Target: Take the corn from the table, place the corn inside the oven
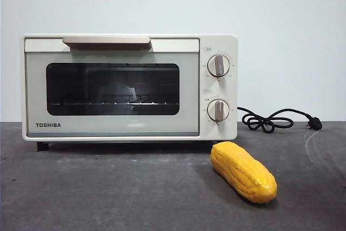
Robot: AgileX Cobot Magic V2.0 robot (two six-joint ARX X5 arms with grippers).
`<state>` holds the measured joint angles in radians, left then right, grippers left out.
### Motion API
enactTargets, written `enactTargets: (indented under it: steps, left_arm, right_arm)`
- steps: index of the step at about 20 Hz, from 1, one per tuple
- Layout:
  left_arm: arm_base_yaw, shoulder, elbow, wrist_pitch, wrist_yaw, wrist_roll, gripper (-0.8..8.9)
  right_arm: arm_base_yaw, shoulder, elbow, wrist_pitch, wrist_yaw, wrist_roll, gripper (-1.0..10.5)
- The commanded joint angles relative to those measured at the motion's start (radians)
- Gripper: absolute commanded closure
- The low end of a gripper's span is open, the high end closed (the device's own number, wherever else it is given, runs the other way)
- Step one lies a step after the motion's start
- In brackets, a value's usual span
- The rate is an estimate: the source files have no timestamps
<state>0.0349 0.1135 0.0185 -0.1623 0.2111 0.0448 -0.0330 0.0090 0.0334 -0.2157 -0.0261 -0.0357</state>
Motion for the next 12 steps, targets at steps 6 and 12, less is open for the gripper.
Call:
enactTargets:
  steps: [6,12]
  left_arm:
    - [-0.003,0.000,-0.006,0.051,0.029,-0.158,8.14]
    - [-0.003,0.000,-0.006,0.052,0.031,-0.509,8.14]
  right_arm:
    - [0.000,0.000,-0.009,0.015,-0.120,0.396,9.5]
    - [0.000,0.000,-0.009,0.017,-0.130,0.631,9.5]
